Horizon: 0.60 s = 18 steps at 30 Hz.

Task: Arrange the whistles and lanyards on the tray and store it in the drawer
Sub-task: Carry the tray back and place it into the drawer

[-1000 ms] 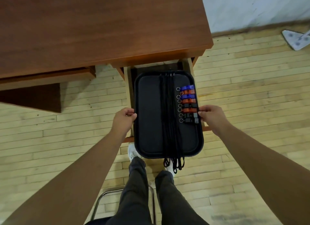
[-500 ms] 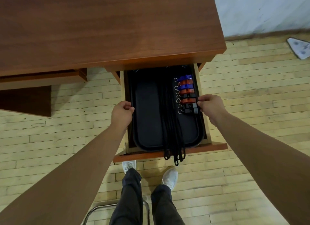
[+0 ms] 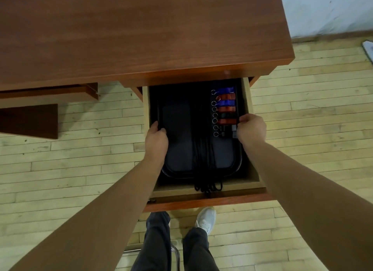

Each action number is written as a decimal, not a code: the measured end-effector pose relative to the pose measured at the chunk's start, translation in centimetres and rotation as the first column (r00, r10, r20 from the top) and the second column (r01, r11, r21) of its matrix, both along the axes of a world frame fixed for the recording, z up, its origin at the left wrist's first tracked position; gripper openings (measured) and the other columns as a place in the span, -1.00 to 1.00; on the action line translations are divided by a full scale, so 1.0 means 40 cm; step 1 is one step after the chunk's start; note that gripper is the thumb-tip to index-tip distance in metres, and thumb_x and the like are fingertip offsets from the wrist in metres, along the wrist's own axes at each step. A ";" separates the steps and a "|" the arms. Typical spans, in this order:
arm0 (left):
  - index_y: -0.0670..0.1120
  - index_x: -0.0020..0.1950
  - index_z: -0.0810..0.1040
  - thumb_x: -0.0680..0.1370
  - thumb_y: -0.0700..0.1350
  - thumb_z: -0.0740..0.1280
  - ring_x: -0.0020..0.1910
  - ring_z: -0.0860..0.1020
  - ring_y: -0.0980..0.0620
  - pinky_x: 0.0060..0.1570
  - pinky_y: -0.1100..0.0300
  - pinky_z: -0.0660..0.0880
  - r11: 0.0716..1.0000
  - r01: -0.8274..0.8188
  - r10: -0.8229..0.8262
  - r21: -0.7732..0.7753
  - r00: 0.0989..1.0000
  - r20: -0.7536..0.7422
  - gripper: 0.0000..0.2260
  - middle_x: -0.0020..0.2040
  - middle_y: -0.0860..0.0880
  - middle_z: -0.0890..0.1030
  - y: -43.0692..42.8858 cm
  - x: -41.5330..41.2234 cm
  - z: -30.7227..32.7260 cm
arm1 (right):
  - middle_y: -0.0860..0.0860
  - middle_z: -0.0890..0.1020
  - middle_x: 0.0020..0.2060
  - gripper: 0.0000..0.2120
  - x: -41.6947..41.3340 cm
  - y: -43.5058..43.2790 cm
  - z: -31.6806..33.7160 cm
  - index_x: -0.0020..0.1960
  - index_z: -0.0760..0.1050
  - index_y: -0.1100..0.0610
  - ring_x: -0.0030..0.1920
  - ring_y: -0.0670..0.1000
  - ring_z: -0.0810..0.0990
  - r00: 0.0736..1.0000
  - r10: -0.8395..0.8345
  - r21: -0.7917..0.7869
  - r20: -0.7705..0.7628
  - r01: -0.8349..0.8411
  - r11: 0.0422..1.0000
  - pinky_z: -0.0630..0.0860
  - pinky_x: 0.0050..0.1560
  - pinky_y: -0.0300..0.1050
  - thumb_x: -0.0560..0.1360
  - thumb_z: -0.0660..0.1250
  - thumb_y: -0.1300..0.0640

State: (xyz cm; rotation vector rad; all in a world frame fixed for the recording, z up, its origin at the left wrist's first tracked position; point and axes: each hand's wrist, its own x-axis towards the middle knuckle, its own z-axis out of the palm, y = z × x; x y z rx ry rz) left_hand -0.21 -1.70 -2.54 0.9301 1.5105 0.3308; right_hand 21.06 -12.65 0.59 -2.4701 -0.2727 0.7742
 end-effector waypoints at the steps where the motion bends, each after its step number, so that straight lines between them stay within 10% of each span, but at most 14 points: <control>1: -0.03 0.60 0.23 0.58 -0.13 0.17 0.46 0.38 -0.07 0.46 -0.05 0.31 1.000 -0.015 0.015 -0.022 1.000 0.017 -0.45 0.50 -0.05 0.40 -0.001 0.005 -0.005 | 0.07 0.57 -0.12 -0.75 -0.002 0.004 -0.004 0.09 0.61 0.17 -0.10 0.12 0.56 1.000 0.014 -0.002 0.013 -0.014 1.000 0.61 -0.05 0.02 0.53 0.22 0.34; 6: 0.02 0.62 0.13 0.59 -0.05 0.19 0.50 0.31 -0.09 0.48 -0.10 0.27 0.997 -0.055 0.057 -0.055 0.997 0.046 -0.41 0.55 -0.05 0.32 -0.007 0.010 -0.044 | 0.03 0.58 -0.22 -0.81 -0.012 0.018 -0.035 -0.04 0.55 0.15 -0.25 0.03 0.54 0.998 0.004 0.012 -0.067 -0.003 1.000 0.37 -0.36 -0.21 0.55 0.15 0.23; 18: 0.10 0.59 0.19 0.40 0.15 0.22 0.45 0.37 -0.08 0.44 -0.13 0.32 0.989 -0.008 0.005 -0.149 1.000 -0.017 -0.26 0.49 -0.01 0.38 -0.032 -0.006 -0.074 | 0.09 0.65 -0.16 -0.64 -0.029 0.007 -0.063 -0.01 0.59 0.18 -0.14 0.09 0.61 0.989 0.023 -0.109 -0.144 -0.039 0.993 0.51 -0.16 -0.08 0.61 0.10 0.00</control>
